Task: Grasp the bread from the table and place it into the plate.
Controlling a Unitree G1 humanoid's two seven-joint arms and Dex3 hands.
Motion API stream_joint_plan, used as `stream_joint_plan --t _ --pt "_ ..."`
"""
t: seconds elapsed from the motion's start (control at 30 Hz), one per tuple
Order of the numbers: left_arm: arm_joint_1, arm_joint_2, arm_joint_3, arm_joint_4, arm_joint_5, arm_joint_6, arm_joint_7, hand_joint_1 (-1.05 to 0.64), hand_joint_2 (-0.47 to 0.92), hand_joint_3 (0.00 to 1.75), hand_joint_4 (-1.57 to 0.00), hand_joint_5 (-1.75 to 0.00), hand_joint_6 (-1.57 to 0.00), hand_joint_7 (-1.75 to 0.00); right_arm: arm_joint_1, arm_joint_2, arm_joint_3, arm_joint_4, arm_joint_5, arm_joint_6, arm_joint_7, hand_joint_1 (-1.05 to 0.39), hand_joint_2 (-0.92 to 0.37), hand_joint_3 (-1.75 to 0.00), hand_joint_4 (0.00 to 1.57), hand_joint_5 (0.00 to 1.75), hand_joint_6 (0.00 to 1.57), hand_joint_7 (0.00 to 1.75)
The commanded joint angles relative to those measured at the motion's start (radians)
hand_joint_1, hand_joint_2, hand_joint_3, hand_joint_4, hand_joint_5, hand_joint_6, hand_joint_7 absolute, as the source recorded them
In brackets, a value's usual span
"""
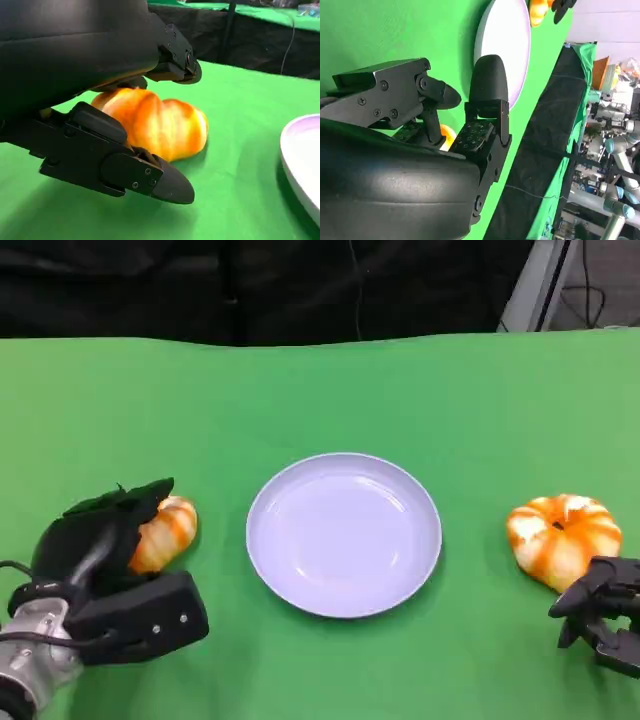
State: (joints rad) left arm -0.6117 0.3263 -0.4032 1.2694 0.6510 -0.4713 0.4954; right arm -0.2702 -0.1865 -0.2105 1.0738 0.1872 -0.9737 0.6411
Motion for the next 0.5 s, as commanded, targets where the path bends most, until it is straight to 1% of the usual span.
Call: stream_joint_plan --t 0.03,0.3,0.33,0.37,0.43,0.5 --pt "-0.015 0.011 0.003 0.015 -0.015 0.017 -0.038 -0.80 0.92 0.08 -0.32 0.00 -0.30 0.00 0.011 -0.017 -0.003 -0.014 0.006 -0.003 -0.007 0.10 -0.83 -0.64 0.89 1.37 0.95 0.97" --pt "-0.022 0.015 -0.002 0.024 -0.019 0.027 -0.054 -0.76 0.92 0.09 -0.34 -0.01 -0.31 -0.01 0.010 -0.017 -0.005 -0.012 0.011 -0.002 0.000 0.09 -0.84 -0.63 0.89 1.38 0.94 0.97" --pt "-0.022 0.015 -0.004 0.025 -0.017 0.027 -0.053 -0.57 0.90 0.07 -0.35 -0.01 -0.31 -0.01 0.011 -0.017 -0.005 -0.012 0.010 -0.004 0.000 0.09 -0.84 -0.64 0.89 1.37 0.94 0.97" --pt "-0.022 0.015 -0.003 0.026 -0.019 0.025 -0.059 -0.50 0.90 0.06 -0.35 -0.01 -0.31 -0.01 0.011 -0.018 -0.005 -0.013 0.011 -0.002 0.000 0.09 -0.84 -0.64 0.89 1.37 0.94 0.98" --pt "-0.023 0.015 -0.002 0.027 -0.021 0.025 -0.068 -0.31 0.89 0.03 -0.36 -0.01 -0.31 0.00 0.011 -0.017 -0.005 -0.013 0.012 -0.003 0.002 0.09 -0.84 -0.63 0.89 1.38 0.94 0.98" --pt "-0.023 0.014 0.000 0.027 -0.024 0.025 -0.074 -0.24 0.89 0.02 -0.36 -0.01 -0.32 0.00 0.011 -0.018 -0.005 -0.013 0.008 -0.008 -0.004 0.09 -0.83 -0.63 0.89 1.37 0.94 0.97"
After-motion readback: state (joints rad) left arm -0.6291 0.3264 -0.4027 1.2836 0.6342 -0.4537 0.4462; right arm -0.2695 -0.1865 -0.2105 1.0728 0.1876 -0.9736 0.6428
